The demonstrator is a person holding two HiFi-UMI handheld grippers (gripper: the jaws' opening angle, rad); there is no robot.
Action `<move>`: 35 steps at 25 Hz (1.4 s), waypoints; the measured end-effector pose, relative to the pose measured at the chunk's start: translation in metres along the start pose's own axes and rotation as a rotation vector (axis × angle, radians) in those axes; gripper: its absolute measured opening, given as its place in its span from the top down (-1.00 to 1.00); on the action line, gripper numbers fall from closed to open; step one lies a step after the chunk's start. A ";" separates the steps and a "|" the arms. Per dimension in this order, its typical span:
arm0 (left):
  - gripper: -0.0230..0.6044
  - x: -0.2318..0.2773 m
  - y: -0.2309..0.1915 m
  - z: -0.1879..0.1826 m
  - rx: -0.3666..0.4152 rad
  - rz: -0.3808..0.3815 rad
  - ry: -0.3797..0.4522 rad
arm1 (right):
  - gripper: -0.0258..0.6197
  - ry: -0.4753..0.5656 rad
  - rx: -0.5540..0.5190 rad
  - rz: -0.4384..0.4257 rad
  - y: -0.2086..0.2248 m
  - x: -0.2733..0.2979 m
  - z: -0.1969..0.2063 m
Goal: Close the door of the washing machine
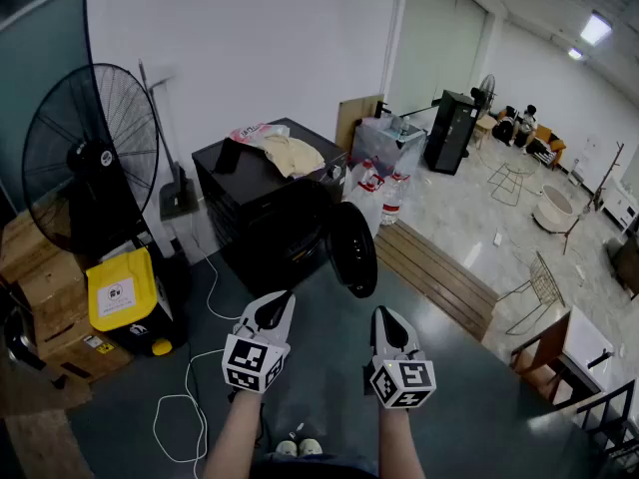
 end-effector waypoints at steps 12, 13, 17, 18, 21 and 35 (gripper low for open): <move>0.93 -0.003 0.000 0.006 -0.018 0.013 -0.012 | 0.89 -0.004 -0.003 0.023 -0.001 -0.005 0.001; 0.93 -0.003 0.000 0.007 -0.021 0.016 -0.014 | 0.89 -0.005 -0.006 0.029 -0.001 -0.006 0.001; 0.93 -0.001 0.008 0.016 -0.034 0.037 -0.035 | 0.88 -0.016 0.007 0.066 0.005 -0.014 0.006; 0.93 -0.001 0.011 0.021 -0.037 0.045 -0.045 | 0.88 -0.022 0.010 0.073 0.007 -0.017 0.008; 0.93 0.001 0.022 0.034 -0.043 0.083 -0.078 | 0.88 -0.032 0.019 0.089 0.011 -0.023 0.014; 0.26 -0.013 0.023 0.052 -0.135 0.078 -0.048 | 0.88 -0.062 0.047 0.115 0.012 -0.039 0.032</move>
Point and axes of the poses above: the fingertips, and each gripper's own axes: x forward along the fingers, y to its right, z out of its underside, the point moved 4 cm from there along -x, backward along the fingers, and after that the axes turned 3 degrees about -z, right-handed, at the moved point
